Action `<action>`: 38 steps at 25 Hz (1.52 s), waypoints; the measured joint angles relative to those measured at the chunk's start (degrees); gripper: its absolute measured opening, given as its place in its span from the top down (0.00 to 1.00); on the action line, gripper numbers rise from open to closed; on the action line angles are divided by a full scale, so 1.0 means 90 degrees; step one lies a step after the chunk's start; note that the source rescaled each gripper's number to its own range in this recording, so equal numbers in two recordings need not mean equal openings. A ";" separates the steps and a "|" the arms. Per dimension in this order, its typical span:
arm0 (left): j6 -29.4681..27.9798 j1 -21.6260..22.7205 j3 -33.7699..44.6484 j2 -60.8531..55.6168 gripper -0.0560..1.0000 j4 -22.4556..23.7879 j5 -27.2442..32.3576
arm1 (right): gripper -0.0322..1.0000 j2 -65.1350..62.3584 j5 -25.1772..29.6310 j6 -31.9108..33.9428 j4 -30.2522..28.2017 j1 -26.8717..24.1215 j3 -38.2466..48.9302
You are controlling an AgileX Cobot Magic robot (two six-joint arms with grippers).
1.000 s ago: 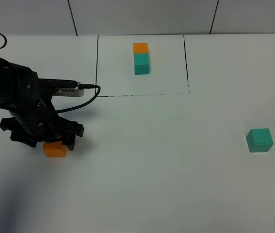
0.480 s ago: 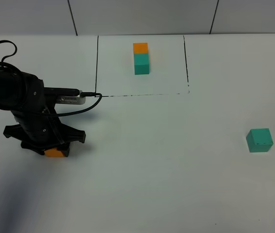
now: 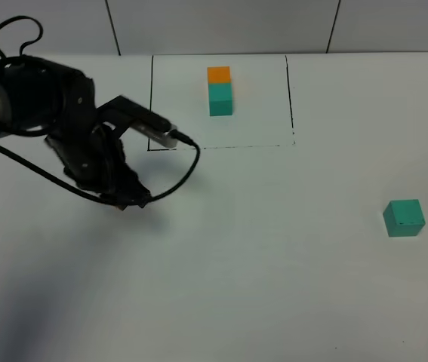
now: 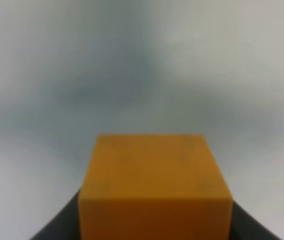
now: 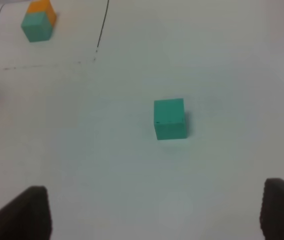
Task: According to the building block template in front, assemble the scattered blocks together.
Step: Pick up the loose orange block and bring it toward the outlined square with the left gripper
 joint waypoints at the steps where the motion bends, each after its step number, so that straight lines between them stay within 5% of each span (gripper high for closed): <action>1: 0.0435 -0.0124 -0.0322 0.0082 0.95 0.0000 0.0117 | 0.29 0.0000 0.0000 0.0000 0.0000 0.0000 0.0000; 8: 0.2603 -0.0865 -0.2888 0.1488 0.95 -0.0004 0.1935 | 0.29 0.0000 0.0000 0.0000 0.0000 0.0000 0.0000; 12: 0.3166 -0.1187 -0.4234 0.2361 0.95 -0.0135 0.2644 | 0.29 0.0000 0.0000 0.0000 0.0000 0.0000 0.0000; 17: 0.3580 -0.1339 -0.5380 0.3185 0.95 -0.0173 0.2689 | 0.29 0.0000 0.0000 0.0000 0.0000 0.0000 0.0000; 25: 0.4309 -0.1339 -0.5679 0.3689 0.95 -0.0122 0.2689 | 0.29 0.0000 0.0000 0.0000 0.0000 0.0000 0.0000; 38: 0.4389 -0.1339 -0.5679 0.3784 0.95 -0.0173 0.2689 | 0.29 0.0000 0.0000 0.0000 0.0000 0.0000 0.0000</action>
